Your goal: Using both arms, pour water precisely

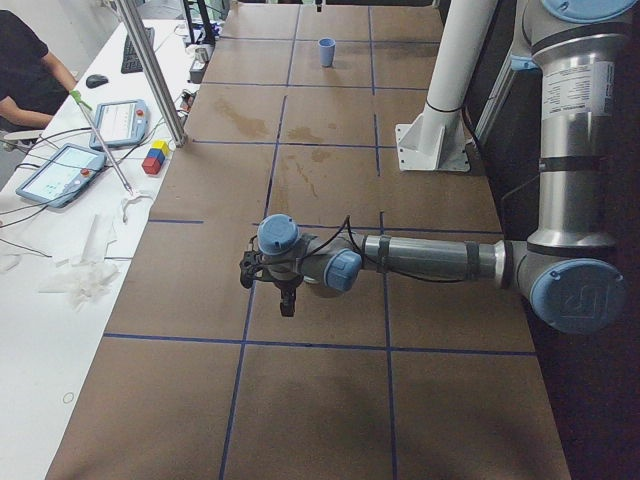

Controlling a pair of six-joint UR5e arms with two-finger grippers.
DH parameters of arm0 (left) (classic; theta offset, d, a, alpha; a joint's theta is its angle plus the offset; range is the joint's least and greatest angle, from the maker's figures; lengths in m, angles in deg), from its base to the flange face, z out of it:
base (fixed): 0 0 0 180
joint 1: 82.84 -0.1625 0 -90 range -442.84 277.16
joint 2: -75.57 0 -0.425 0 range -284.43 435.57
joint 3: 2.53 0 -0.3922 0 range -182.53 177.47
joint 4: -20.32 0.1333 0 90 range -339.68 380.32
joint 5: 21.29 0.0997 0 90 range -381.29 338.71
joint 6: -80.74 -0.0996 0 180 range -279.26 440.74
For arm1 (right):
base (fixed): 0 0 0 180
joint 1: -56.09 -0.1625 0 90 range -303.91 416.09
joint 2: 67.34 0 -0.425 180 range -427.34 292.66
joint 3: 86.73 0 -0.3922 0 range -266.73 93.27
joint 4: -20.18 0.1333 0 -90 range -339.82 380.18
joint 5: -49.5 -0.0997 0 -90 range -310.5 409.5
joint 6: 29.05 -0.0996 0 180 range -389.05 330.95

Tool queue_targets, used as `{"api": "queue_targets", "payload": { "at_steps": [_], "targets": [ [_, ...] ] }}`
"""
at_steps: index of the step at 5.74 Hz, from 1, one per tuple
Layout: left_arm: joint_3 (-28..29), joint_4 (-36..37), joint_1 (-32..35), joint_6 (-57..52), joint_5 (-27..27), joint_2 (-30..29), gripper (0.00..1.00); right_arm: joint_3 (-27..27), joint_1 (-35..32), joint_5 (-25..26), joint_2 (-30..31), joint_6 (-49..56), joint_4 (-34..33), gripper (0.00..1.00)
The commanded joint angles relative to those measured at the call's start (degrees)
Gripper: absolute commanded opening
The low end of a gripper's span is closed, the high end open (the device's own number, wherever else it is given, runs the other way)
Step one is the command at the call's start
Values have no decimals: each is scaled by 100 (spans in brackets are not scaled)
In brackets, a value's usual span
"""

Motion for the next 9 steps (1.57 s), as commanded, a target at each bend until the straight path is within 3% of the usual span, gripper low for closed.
{"api": "queue_targets", "payload": {
  "at_steps": [1,3,4,7,9],
  "targets": [
    [-31,-470,-951,1113,39,2,100,-10,1,11,0,-7,7,100],
    [57,-490,-1262,1143,417,2,100,-10,10,2,0,-16,7,100],
    [187,-499,-1350,1134,417,-42,93,-27,10,11,9,-25,-2,100],
    [338,-499,-1386,1168,417,-139,6,-45,10,2,26,-25,-2,100],
    [-141,-464,-1386,1186,339,-261,0,-36,10,-7,26,-25,7,100]
  ]
}}
